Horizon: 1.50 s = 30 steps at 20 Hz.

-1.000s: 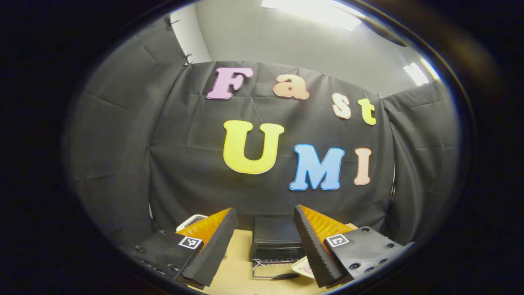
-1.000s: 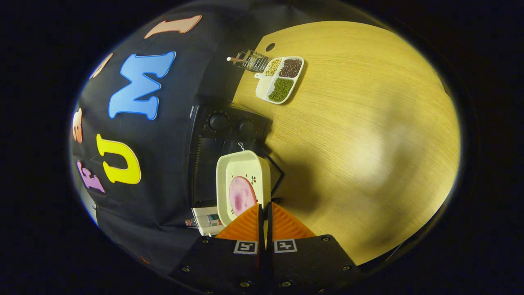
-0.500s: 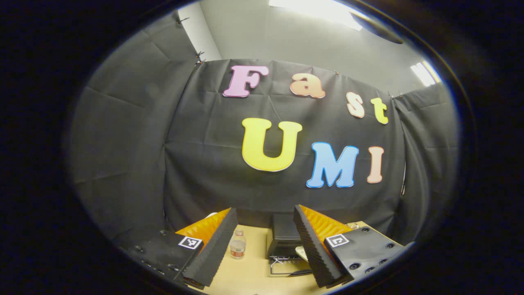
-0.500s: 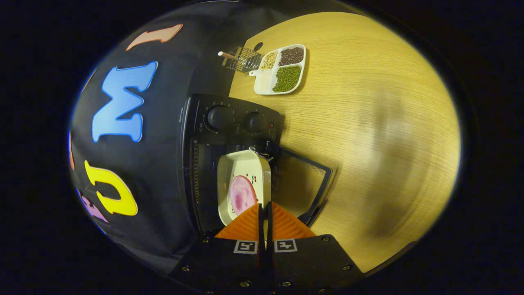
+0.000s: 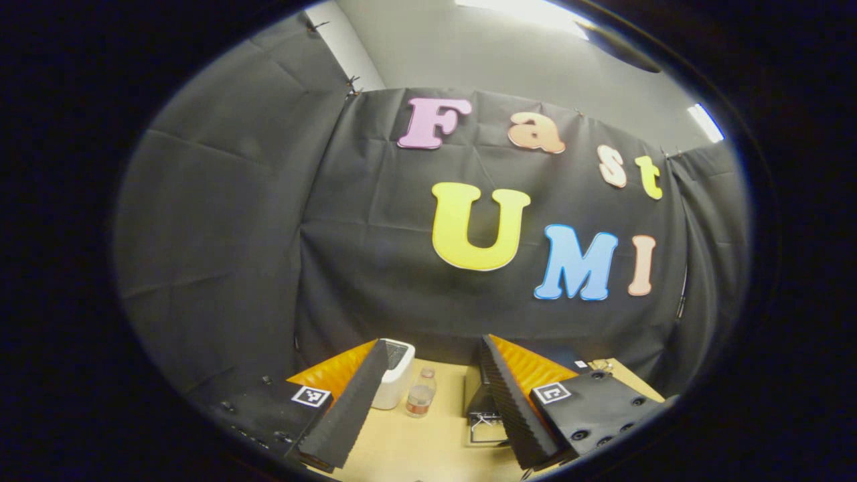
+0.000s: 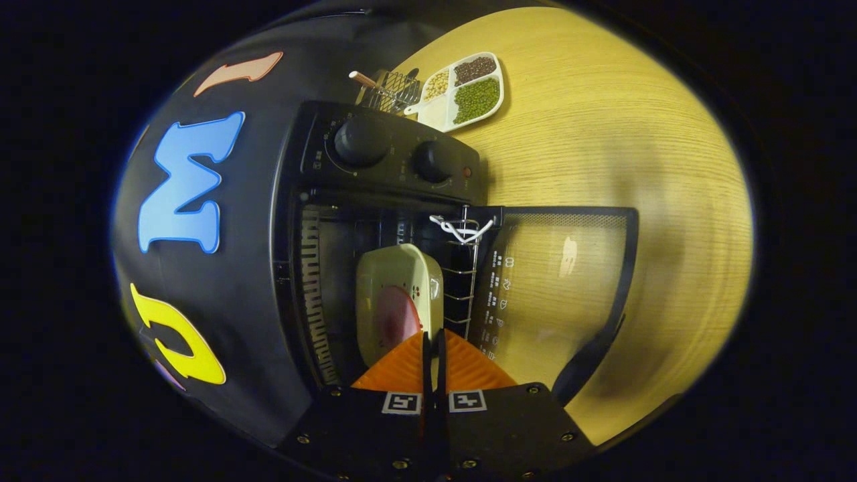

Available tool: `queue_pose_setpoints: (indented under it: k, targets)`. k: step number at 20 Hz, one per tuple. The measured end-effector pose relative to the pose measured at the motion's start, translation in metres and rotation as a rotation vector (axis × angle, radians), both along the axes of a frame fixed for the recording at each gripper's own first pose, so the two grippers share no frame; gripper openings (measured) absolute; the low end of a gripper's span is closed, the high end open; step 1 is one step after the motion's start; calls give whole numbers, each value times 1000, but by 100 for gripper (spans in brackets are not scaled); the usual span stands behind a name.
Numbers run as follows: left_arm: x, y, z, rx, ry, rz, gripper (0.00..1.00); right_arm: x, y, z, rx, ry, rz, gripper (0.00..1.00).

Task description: Open the electric oven with the left hand, put the food in, and close the electric oven.

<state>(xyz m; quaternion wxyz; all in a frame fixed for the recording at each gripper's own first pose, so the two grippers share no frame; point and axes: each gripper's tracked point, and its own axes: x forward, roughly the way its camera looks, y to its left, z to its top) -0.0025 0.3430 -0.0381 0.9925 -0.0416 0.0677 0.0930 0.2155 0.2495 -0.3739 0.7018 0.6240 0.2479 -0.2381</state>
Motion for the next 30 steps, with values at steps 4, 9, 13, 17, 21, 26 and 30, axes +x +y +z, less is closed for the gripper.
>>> queue_pose_setpoints:
  k: [4, 9, 13, 17, 21, 26, 30]
  targets:
    - [-5, 17, -3, 10, 19, 46, 96, 25, 6, -4, 10, -26, -44, 2]
    - [-6, 28, -6, 2, 39, 82, 94, 44, 11, -7, 43, -55, -75, 3]
    - [0, 16, -4, 12, 30, 69, 97, 43, 12, 3, 10, -91, -39, 7]
    - [16, -12, -2, 3, 22, 20, 97, 23, 17, 13, -53, -76, 105, 30]
    - [33, -47, -3, -9, 13, -45, 97, -14, 9, 27, -213, -57, 282, 36]
    - [53, -97, -6, -26, -5, -134, 97, -45, 2, 56, -371, -94, 495, 36]
    - [64, -134, -6, -29, -6, -189, 97, -65, -22, 92, -530, -135, 602, 35]
